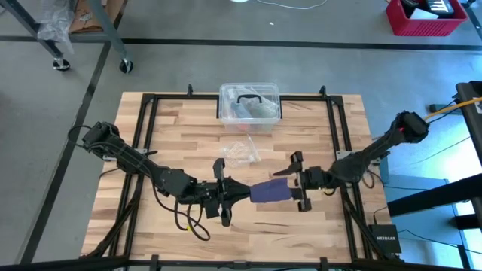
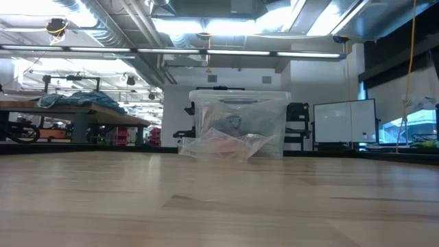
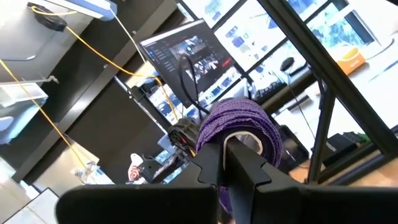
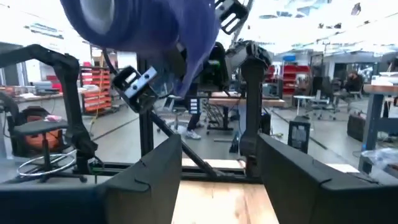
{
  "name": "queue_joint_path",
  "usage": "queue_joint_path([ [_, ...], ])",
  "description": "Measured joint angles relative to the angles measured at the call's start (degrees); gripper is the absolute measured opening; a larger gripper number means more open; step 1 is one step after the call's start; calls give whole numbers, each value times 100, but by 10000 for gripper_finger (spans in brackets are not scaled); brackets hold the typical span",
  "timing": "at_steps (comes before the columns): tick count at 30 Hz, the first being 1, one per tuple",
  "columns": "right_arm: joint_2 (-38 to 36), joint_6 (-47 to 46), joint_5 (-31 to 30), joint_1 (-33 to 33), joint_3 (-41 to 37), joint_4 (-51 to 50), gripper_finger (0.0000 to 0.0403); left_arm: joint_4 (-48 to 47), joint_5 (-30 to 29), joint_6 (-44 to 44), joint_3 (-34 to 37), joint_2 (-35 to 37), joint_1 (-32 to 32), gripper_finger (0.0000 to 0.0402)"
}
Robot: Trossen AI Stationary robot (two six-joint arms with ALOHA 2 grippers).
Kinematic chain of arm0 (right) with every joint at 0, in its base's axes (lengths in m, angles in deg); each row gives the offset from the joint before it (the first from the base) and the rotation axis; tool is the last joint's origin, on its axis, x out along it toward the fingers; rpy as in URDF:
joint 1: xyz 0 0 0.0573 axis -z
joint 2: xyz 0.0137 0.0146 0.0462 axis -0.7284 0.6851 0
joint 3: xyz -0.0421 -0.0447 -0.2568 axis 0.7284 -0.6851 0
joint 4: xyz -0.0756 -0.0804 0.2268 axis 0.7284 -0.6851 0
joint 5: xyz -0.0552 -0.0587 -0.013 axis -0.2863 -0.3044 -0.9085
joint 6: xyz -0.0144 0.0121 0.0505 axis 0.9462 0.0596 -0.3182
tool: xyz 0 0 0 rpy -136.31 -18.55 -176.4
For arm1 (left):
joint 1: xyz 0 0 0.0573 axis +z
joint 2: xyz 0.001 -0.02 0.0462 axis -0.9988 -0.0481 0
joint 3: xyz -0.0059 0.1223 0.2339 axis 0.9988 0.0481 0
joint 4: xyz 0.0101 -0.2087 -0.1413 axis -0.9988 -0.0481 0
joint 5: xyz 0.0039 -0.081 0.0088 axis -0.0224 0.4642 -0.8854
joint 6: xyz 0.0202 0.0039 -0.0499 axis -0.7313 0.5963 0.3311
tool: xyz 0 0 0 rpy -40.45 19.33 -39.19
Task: Roll bandage
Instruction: Roll the blue bandage
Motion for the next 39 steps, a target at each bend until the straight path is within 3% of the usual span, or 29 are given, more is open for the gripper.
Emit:
queue_joint_path([
  [5,620,436,423,74,138,1239,206,-32,-2,0,0,0,0,5],
  [10,891,616,436,72,334,1372,183,-22,-2,0,0,0,0,5],
  [25,967,889,282,70,535,1122,9,-20,-2,-19,0,0,4,5],
  [39,1215,173,441,61,535,1057,11,-2,-253,-168,0,-11,265,5],
])
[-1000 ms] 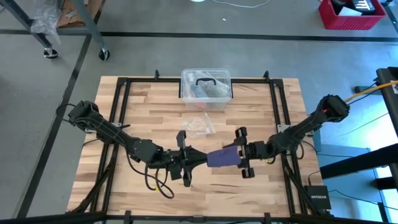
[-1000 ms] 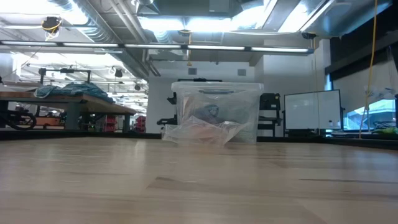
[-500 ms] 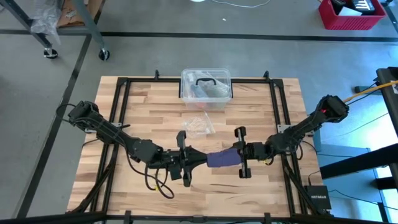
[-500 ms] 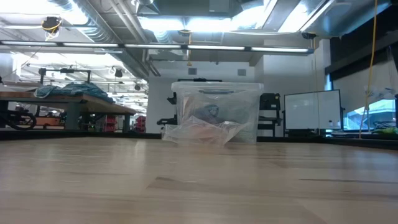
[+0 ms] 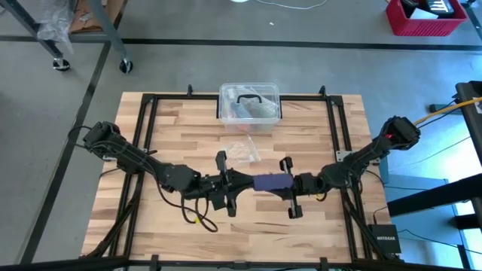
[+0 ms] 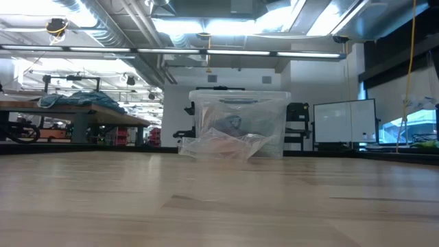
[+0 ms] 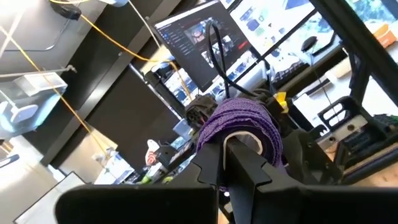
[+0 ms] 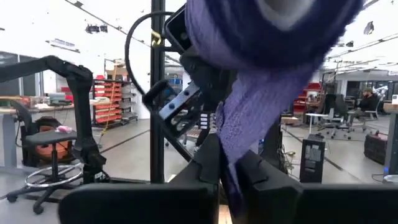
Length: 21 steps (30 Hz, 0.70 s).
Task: Roll bandage
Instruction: Roll the blue bandage
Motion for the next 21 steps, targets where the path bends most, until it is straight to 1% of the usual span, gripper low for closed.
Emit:
queue_joint_path([
  [5,3,162,13,-231,0,261,6,-13,-442,-231,0,0,-29,5],
  [11,3,663,12,-508,68,510,8,-144,-501,-278,0,-4,-48,5],
  [15,3,712,-11,-555,220,185,8,-118,-509,-175,-2,-65,-31,5],
  [19,3,718,-67,-562,461,-230,17,-88,-547,-199,-5,-177,-27,5],
  [21,3,759,-61,-567,553,-261,21,-81,-558,-233,-11,-214,-27,5],
])
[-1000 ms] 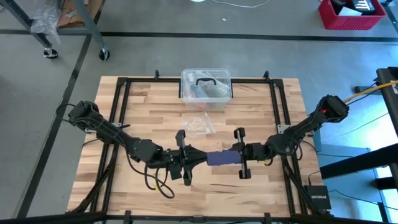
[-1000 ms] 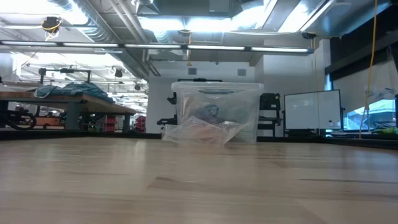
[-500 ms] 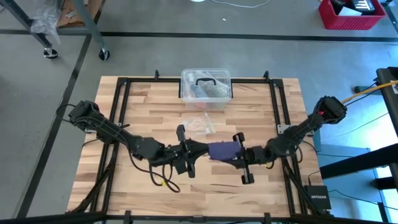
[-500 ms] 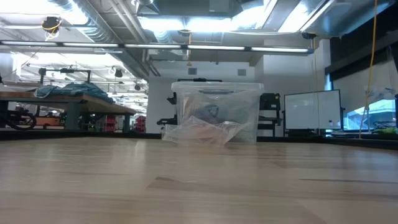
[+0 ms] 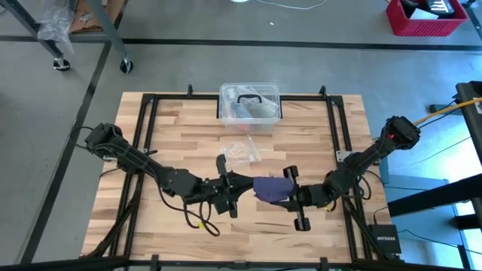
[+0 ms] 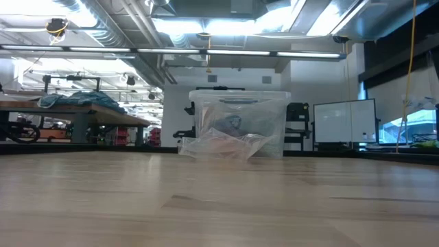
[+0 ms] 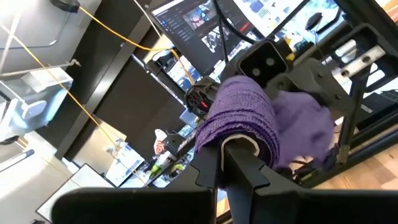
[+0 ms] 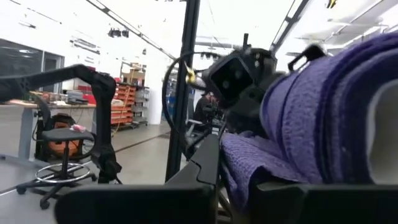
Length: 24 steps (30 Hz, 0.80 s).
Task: Roll bandage
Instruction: Roll the blue bandage
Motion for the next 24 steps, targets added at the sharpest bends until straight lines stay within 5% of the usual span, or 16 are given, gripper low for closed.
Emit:
queue_joint_path([
  [12,-24,-467,-22,-109,41,97,30,-349,-51,365,0,-36,-61,5],
  [24,-26,-541,-611,-110,41,235,155,-831,-91,1623,7,-38,-71,5],
])
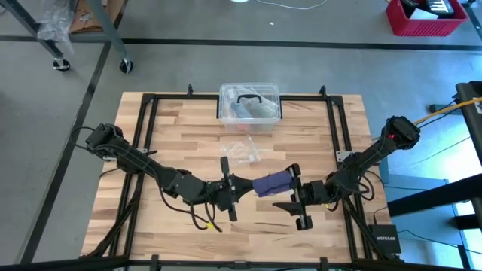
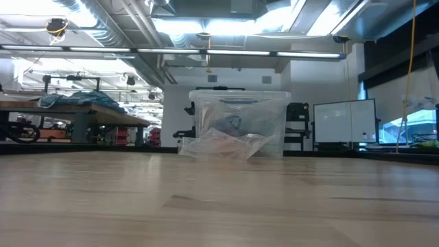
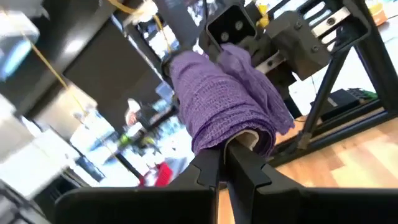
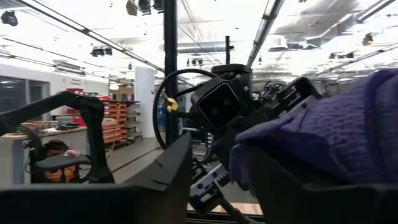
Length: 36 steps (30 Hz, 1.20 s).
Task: Roll bandage
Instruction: Roll the blue bandage
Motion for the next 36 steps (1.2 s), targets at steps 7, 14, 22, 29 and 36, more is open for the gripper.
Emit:
queue_joint_path([
  [7,0,-1,-525,-3,5,-25,174,-44,-2,731,4,-69,7,5],
  [14,-13,119,-1651,-7,11,-541,174,-310,-15,2235,9,-326,188,5],
  [22,-9,-856,-2595,23,13,-2409,175,-441,412,3775,11,-890,379,5],
  [29,59,-2522,-2355,111,11,-4423,175,-425,407,4464,11,-1332,494,5],
  [36,434,-3315,-1912,98,4,-5139,175,-563,566,5037,11,-1723,546,5],
])
